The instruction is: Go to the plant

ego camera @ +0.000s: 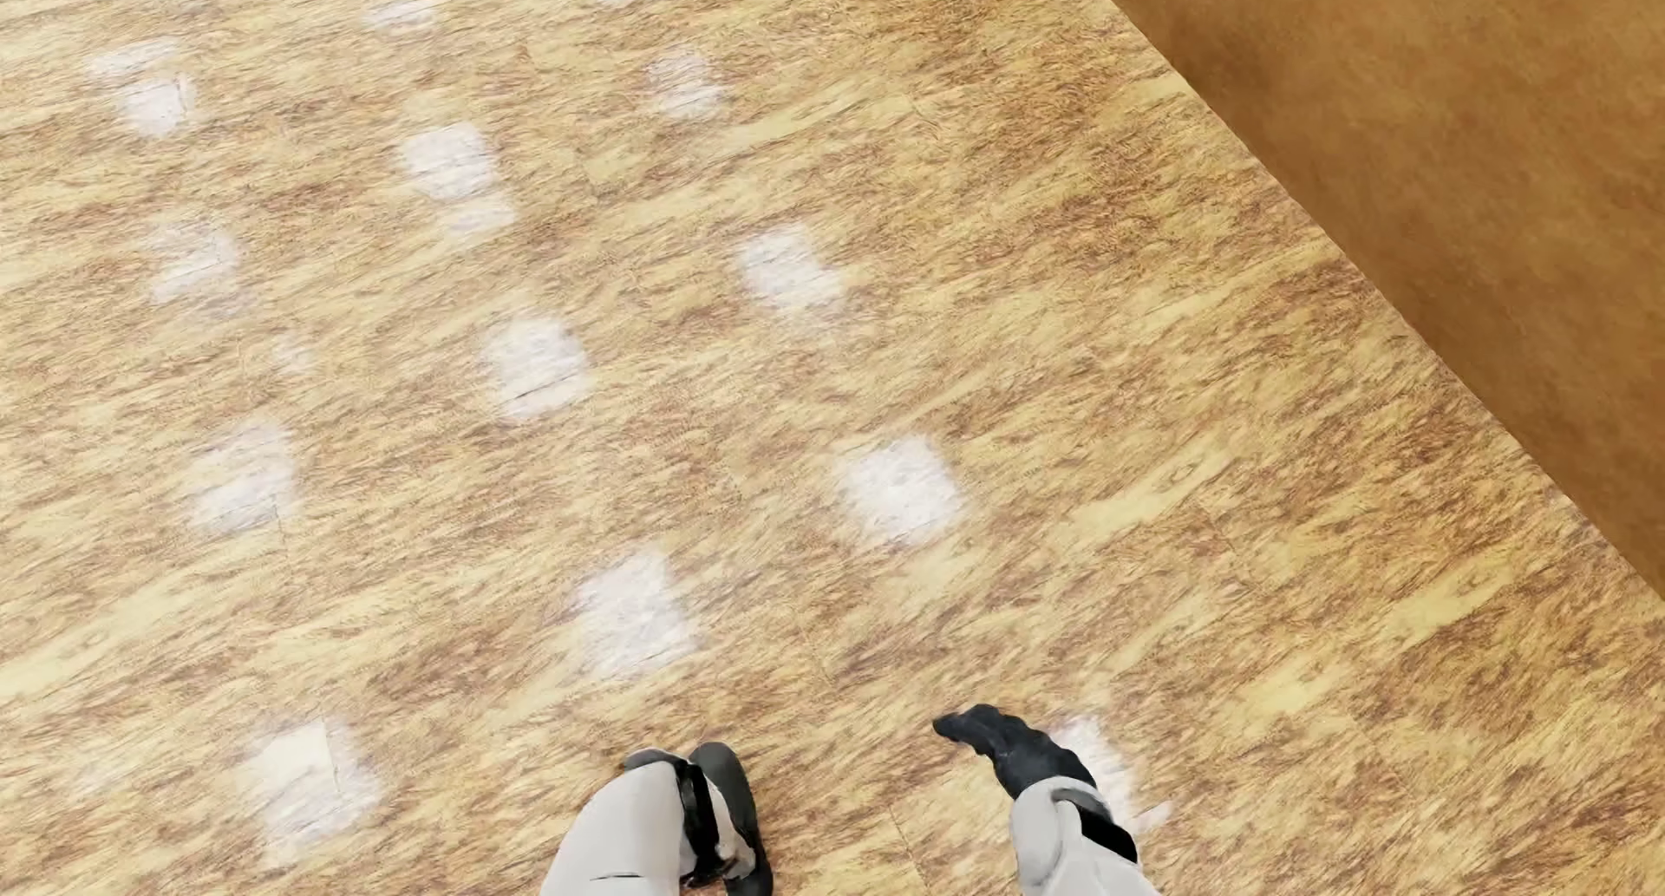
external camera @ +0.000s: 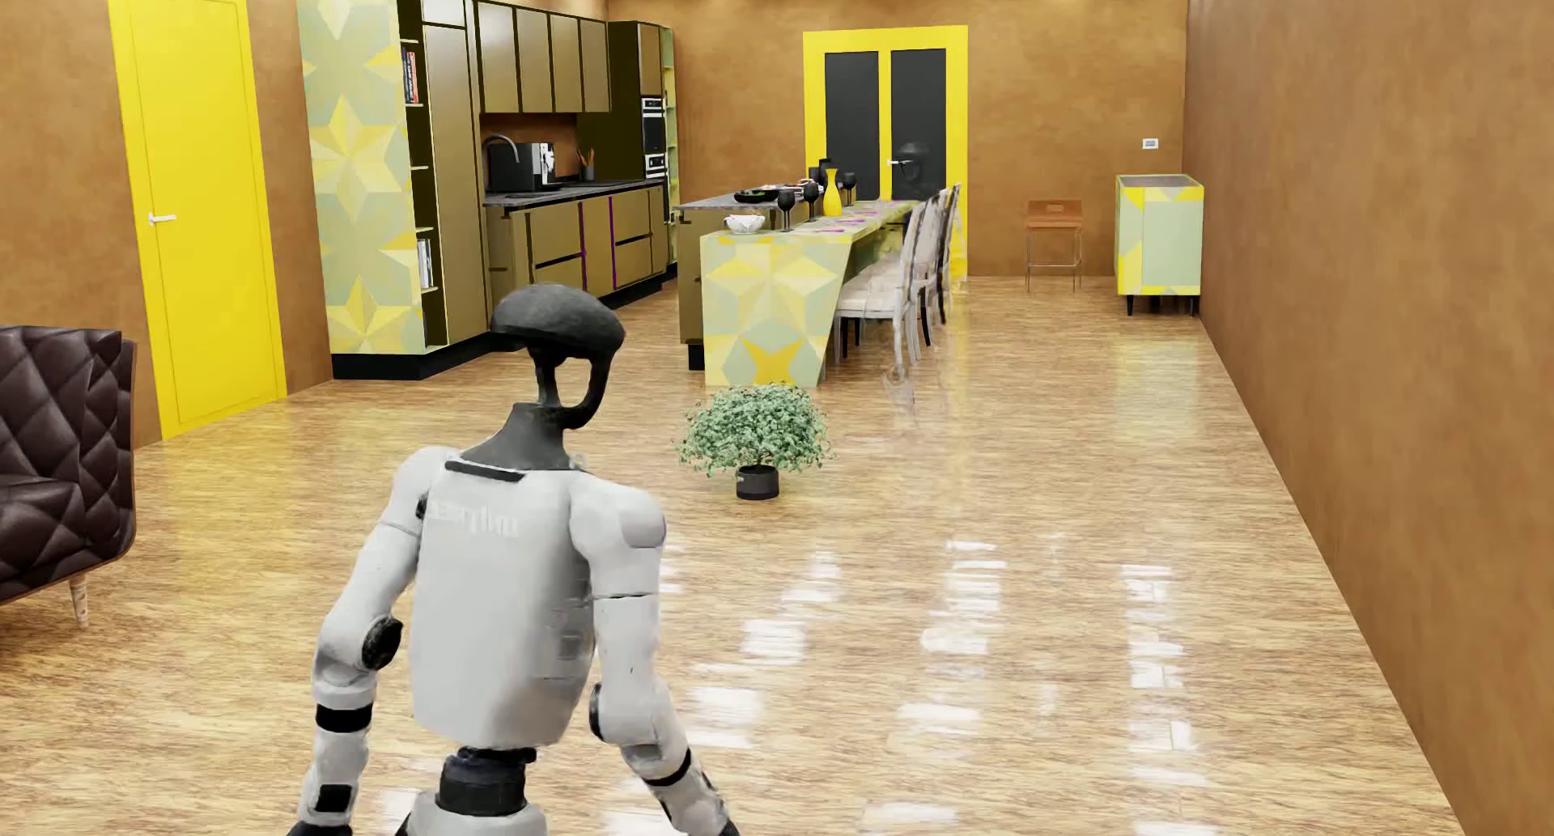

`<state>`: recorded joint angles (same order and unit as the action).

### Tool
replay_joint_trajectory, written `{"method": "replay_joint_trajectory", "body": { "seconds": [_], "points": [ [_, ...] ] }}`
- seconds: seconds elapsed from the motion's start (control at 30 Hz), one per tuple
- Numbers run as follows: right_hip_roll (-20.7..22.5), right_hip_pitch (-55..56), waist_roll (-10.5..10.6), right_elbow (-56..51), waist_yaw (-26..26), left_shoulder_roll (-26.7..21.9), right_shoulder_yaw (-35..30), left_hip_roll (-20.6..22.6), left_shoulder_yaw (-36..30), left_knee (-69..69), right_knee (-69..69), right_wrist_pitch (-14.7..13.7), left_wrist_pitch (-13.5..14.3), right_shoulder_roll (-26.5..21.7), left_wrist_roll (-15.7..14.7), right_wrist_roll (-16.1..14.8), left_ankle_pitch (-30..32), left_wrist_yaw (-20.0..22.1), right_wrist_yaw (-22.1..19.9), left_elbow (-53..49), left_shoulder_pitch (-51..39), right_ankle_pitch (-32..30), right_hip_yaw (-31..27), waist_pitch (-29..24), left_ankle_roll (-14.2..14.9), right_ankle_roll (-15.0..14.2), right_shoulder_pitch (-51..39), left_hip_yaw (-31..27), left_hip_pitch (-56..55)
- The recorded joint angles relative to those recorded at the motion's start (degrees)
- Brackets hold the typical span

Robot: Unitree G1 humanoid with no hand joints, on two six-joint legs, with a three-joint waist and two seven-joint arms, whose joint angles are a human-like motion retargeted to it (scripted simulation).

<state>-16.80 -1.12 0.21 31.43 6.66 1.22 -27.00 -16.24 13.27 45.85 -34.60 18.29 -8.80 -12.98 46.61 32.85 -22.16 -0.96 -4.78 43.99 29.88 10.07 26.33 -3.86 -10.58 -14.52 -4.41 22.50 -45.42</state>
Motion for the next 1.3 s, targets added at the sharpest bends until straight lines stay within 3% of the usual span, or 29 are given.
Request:
{"method": "replay_joint_trajectory", "body": {
  "seconds": [0.03,0.07,0.1,0.13,0.23,0.3,0.37,0.4,0.47,0.5,0.53,0.57,0.6,0.67,0.73,0.77,0.8,0.83,0.87,0.9,0.93,0.97,1.0,1.03,1.07,1.13,1.17,1.27,1.3],
  "points": [
    [-2.81,3.55,-0.19,3.42,-0.33,0.09,1.68,2.26,-0.70,0.39,-9.11,1.70,-1.23,-0.48,0.71,-2.26,-1.83,-1.15,-1.46,1.34,-0.55,-10.11,-5.14,-0.21,-0.48,1.07,1.75,-0.19,2.23],
    [-6.57,8.11,-0.52,7.66,-0.92,-0.73,2.93,4.75,-2.12,-0.38,-18.97,3.36,-2.01,-0.73,2.09,-4.44,-3.67,-3.53,-2.30,2.42,-1.92,-15.30,-6.32,-0.40,-0.24,8.32,3.39,-0.49,5.08],
    [-5.80,14.80,-0.80,12.03,-2.10,-2.09,3.46,7.82,-3.83,-2.62,-28.34,5.00,-1.85,-1.00,3.79,-5.99,-5.07,-5.45,-1.93,2.87,-4.09,-10.85,-10.61,-0.64,0.48,14.47,4.93,-1.22,8.58],
    [-2.47,22.44,-0.90,15.56,-3.33,-3.53,3.45,10.97,-5.23,-6.68,-35.55,6.28,-1.14,-1.30,5.18,-6.81,-5.48,-5.27,-0.68,2.74,-7.06,-7.32,-14.99,-0.78,1.59,15.61,6.83,-2.46,12.84],
    [6.53,41.69,-0.22,18.28,-5.88,-6.47,1.52,17.45,-8.97,-23.86,-33.74,5.08,2.27,-2.32,5.86,-7.07,-3.54,0.81,5.28,0.01,-17.33,-3.55,-18.04,0.25,4.09,9.01,15.50,-8.23,28.24],
    [7.36,49.77,0.39,14.54,-7.71,-7.60,4.40,19.37,-13.49,-27.15,-18.84,2.99,7.18,-3.36,3.95,-7.93,-6.48,0.22,10.01,-5.24,-23.54,-2.19,-15.96,1.18,5.06,8.79,23.21,-12.93,35.45],
    [8.24,53.53,0.40,8.77,-9.55,-8.26,12.49,20.25,-17.89,-27.29,3.80,2.23,12.04,-1.85,-0.25,-7.02,-10.93,1.60,7.78,-13.05,-28.28,-3.86,-17.38,1.59,5.89,9.03,30.97,-17.33,42.11],
    [8.97,53.54,0.38,7.00,-10.39,-8.05,16.09,19.90,-18.67,-27.14,12.33,2.29,13.65,-0.30,-3.67,-5.71,-12.04,4.62,4.36,-16.84,-28.77,-2.38,-19.43,1.73,6.64,5.22,33.49,-18.55,45.58],
    [10.70,52.49,0.74,7.34,-11.80,-8.09,18.48,17.02,-19.95,-20.63,7.48,3.88,15.37,2.39,-12.07,-2.58,-3.99,10.43,1.17,-22.56,-25.02,-4.83,-20.72,1.71,8.24,13.33,33.86,-18.78,50.33],
    [11.28,50.87,1.20,8.77,-12.13,-9.39,18.23,14.48,-21.09,-11.08,2.74,4.98,14.91,3.67,-15.12,-1.36,7.69,10.12,2.26,-24.20,-21.82,-7.26,-20.08,1.45,9.05,13.20,32.13,-18.89,48.50],
    [11.54,48.00,1.74,10.20,-12.01,-10.58,18.34,11.46,-22.05,3.23,-1.05,5.93,13.25,4.61,-16.38,-0.66,22.86,7.50,3.84,-24.71,-18.64,-5.76,-18.94,1.05,13.00,15.51,29.56,-18.41,43.14],
    [12.37,44.34,2.40,11.21,-11.22,-11.43,18.49,8.02,-22.27,16.96,-2.57,6.58,10.58,5.34,-15.15,-0.17,27.58,4.30,4.95,-23.83,-16.36,-1.94,-17.87,0.60,13.45,16.50,26.28,-17.72,35.72],
    [13.58,39.51,3.03,12.07,-9.90,-11.76,18.34,6.94,-21.62,26.52,-1.56,6.43,7.78,5.87,-11.73,1.07,22.12,2.86,4.94,-21.45,-15.01,1.91,-16.95,0.25,9.21,15.87,22.32,-17.82,27.47],
    [15.72,27.57,3.28,12.00,-7.17,-8.89,13.77,7.78,-17.04,27.72,5.55,4.42,1.14,3.54,-6.31,4.59,12.96,7.16,3.42,-12.58,-14.32,6.83,-16.51,0.53,12.04,13.98,13.53,-15.23,12.91],
    [17.31,16.78,2.36,9.48,-4.83,-5.82,7.22,11.39,-7.29,13.61,9.53,0.80,-4.21,-0.37,-10.15,7.70,9.56,10.37,4.31,-4.02,-13.20,12.40,-16.06,1.49,14.94,13.90,4.94,-16.02,1.82],
    [17.82,11.86,1.88,6.64,-3.68,-5.85,4.81,13.29,-3.49,2.45,9.87,-1.01,-5.27,-2.42,-12.41,8.38,10.96,9.17,5.35,-2.05,-12.01,15.72,-16.07,1.70,14.63,13.94,0.67,-18.37,-1.57],
    [17.71,6.69,1.42,3.17,-2.55,-6.35,3.57,14.44,-1.63,-12.53,10.81,-2.58,-4.90,-4.30,-13.00,8.40,13.48,7.07,5.39,-1.84,-9.90,18.32,-16.76,1.61,16.96,13.44,-3.59,-21.58,-2.51],
    [17.04,1.15,0.93,-0.11,-1.42,-6.60,3.72,14.16,-0.89,-27.94,12.60,-3.70,-3.38,-5.43,-12.01,7.33,14.93,5.89,3.58,-3.04,-6.66,19.93,-18.11,1.32,13.17,12.36,-7.26,-23.98,-1.46],
    [16.40,-4.33,0.71,-2.53,-0.56,-6.07,4.97,11.57,0.11,-35.61,12.67,-4.27,-1.68,-5.41,-10.70,4.89,13.55,6.17,0.29,-4.94,-2.54,19.15,-19.74,0.97,15.24,11.20,-9.70,-19.04,-0.47],
    [14.80,-8.23,0.41,-4.15,0.27,-4.21,6.62,9.80,1.56,-34.46,11.00,-4.17,-0.34,-5.21,-10.23,1.83,14.20,6.67,-2.93,-6.40,1.17,15.41,-21.44,0.71,12.47,9.59,-10.64,-13.23,0.98],
    [12.61,-9.58,-0.11,-5.37,1.06,-1.77,7.76,8.61,3.16,-24.67,5.42,-3.30,0.41,-5.30,-10.70,-0.48,17.68,6.72,-4.92,-7.14,3.88,6.49,-23.16,0.36,10.28,10.89,-10.22,-10.58,0.65],
    [10.03,-7.85,-0.80,-6.58,1.64,0.54,8.40,8.91,4.28,-15.51,-5.06,-1.75,0.67,-6.10,-11.02,-1.23,19.16,6.77,-5.67,-6.59,4.67,-6.60,-24.96,-0.08,8.18,8.29,-8.69,-9.58,0.64],
    [6.23,-2.19,-1.53,-7.62,1.86,1.51,9.13,10.27,4.85,-9.19,-19.70,-0.13,0.52,-6.27,-10.49,-1.08,14.32,7.46,-6.11,-5.09,3.25,-18.55,-24.05,-0.57,4.93,5.47,-6.02,-9.25,2.54],
    [3.76,5.72,-2.37,-7.82,1.40,1.58,10.11,12.61,4.65,-6.95,-32.30,1.21,0.13,-5.54,-9.28,-1.06,9.25,8.65,-6.56,-2.76,-0.29,-17.98,-24.11,-1.07,4.13,8.80,-2.95,-8.87,5.97],
    [4.11,14.45,-3.05,-6.37,0.47,0.91,11.22,15.17,3.61,-8.95,-40.04,2.12,-0.26,-3.46,-7.64,-2.23,5.53,10.17,-6.97,-0.17,-5.39,-11.88,-24.71,-1.33,4.58,11.51,0.08,-9.24,11.11],
    [6.76,30.05,-3.30,2.09,-1.95,-0.90,11.82,18.80,-1.50,-19.85,-37.28,4.00,-0.17,0.97,-2.94,-6.12,1.76,11.07,-5.09,4.00,-16.80,-6.28,-23.00,-0.60,7.13,11.62,4.87,-11.77,23.95],
    [8.34,35.84,-2.92,7.46,-3.23,-1.53,9.67,19.53,-5.28,-24.74,-29.57,5.05,1.27,1.42,-0.50,-6.26,0.62,9.03,-1.08,4.16,-21.93,-3.44,-21.72,0.34,7.63,11.71,6.72,-12.66,29.81],
    [8.67,47.93,-1.69,12.74,-7.31,-3.82,3.25,20.27,-18.11,-26.53,3.97,3.87,12.94,-2.08,2.86,-1.06,-5.70,2.40,17.42,-6.12,-35.42,-5.67,-23.70,2.74,8.44,10.98,15.03,-15.46,40.98],
    [6.48,48.99,-1.69,10.33,-8.50,-4.35,7.93,20.06,-21.68,-26.05,15.90,4.13,17.19,-1.97,0.73,-0.40,-7.07,3.68,15.68,-11.45,-38.84,-5.09,-23.98,3.00,9.23,11.25,20.20,-17.46,44.79]
  ]
}}
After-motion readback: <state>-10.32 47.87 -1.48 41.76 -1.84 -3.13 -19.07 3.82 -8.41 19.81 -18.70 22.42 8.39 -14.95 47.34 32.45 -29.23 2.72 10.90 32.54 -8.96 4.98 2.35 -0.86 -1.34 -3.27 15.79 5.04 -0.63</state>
